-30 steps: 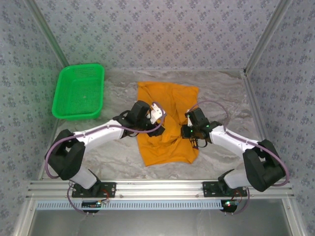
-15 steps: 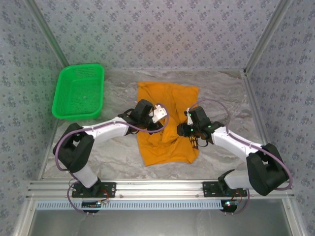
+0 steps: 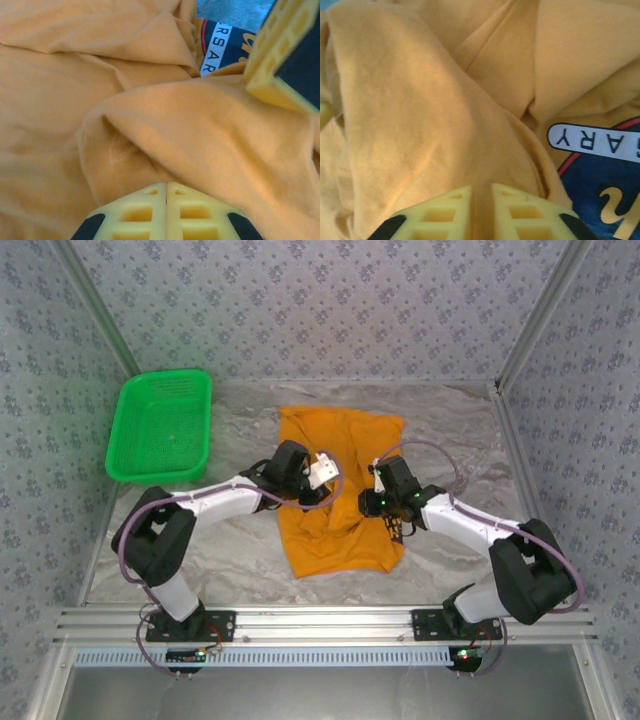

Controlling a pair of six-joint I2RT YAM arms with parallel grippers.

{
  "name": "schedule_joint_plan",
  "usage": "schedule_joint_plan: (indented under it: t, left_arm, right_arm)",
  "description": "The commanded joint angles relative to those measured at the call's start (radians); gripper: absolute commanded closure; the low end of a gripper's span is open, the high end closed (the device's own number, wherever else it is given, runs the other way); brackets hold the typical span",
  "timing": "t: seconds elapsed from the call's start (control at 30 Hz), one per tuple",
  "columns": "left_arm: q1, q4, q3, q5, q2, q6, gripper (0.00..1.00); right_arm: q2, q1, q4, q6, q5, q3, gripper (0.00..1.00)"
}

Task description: Fold the inside-out t-shirt

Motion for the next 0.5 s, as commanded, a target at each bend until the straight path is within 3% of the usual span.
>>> schedule_joint_plan:
  t: [0.0, 0.17, 0.2, 0.27, 0.3, 0.47]
  left_arm:
    - [0.055, 0.118, -0.099, 0.147, -0.094, -0.032, 1.0]
    - [0.109, 0.217, -0.238, 0.2, -0.172, -0.076, 1.0]
    - [0.109, 0.22, -0.245, 0.199, -0.178, -0.085, 0.93]
    - [0.101, 0.218, -0.244, 0.194, -0.189, -0.108, 0.63]
    - [0.088, 0.21, -0.24, 0.183, -0.189, -0.098, 0.54]
    - [0.003, 0.13, -0.143, 0.063, -0.139, -0.01, 0.49]
  right_arm:
    - [0.003, -0.025, 0.0, 0.047, 0.059, -0.041, 0.89]
    - [0.004, -0.084, 0.051, 0.054, 0.002, -0.096, 0.92]
    - [0.001, -0.086, 0.054, 0.039, -0.022, -0.092, 0.9]
    - [-0.009, -0.082, 0.029, 0.015, -0.042, -0.062, 0.75]
    - [-0.015, -0.08, 0.014, 0.007, -0.044, -0.047, 0.69]
    - [-0.071, -0.077, -0.035, -0.02, -0.056, 0.013, 0.61]
